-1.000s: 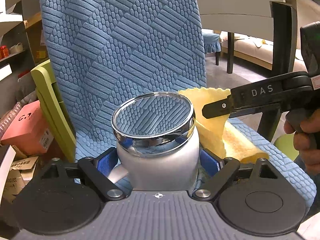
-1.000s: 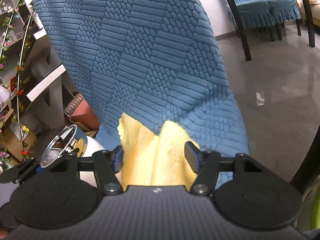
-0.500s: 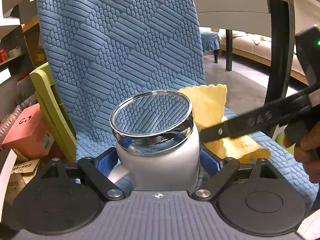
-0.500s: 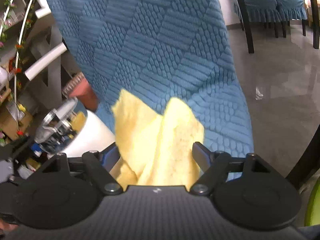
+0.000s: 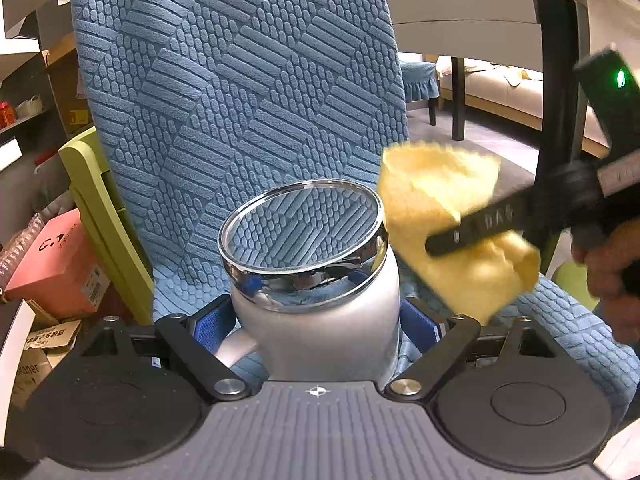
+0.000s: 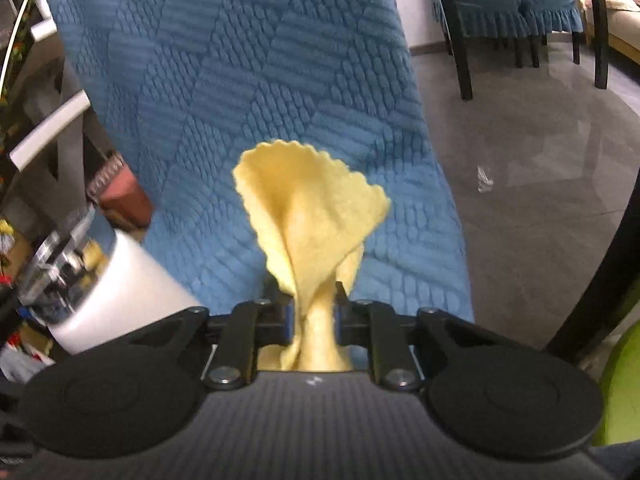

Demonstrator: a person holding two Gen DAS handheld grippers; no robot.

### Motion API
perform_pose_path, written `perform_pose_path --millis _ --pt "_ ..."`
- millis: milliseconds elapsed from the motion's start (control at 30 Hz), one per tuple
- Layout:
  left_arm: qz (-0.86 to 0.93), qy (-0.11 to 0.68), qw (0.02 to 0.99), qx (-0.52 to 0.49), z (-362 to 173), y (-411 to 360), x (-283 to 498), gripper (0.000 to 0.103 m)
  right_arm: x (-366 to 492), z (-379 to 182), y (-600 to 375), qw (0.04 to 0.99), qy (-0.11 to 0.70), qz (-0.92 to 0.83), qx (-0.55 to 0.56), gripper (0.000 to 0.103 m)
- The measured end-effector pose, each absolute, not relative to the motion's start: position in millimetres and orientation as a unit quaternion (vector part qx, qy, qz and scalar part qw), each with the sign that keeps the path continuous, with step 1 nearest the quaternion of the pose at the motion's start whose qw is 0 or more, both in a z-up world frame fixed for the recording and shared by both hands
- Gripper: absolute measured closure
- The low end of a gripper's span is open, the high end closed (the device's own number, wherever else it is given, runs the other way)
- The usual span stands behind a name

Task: Clean container
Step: 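Lift the yellow cloth with the right gripper toward the mug rim, then push the cloth into the mug opening and wipe inside with the right gripper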

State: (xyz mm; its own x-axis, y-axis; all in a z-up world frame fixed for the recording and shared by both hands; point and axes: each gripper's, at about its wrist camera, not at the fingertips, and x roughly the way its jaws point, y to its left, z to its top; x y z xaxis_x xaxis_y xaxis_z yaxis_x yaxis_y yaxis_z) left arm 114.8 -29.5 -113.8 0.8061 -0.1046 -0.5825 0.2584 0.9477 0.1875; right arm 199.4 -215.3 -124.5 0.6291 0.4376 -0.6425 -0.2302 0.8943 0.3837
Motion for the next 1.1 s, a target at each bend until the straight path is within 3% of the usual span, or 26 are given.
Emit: perform_pose_path --millis 333,633,1100 --pt "-0.103 0.289 0.943 0.126 -115 -27 116 0.012 181 -23 -190 0.886 0.283 0.338 0.145 0.086" --pt "-0.105 0.285 0.945 0.124 -116 -27 116 0.012 195 -39 -143 0.866 0.325 0.377 0.048 0.086" --pt "-0.102 0.285 0.945 0.121 -116 -27 119 0.012 189 -38 -147 0.863 0.330 0.381 0.041 0.086"
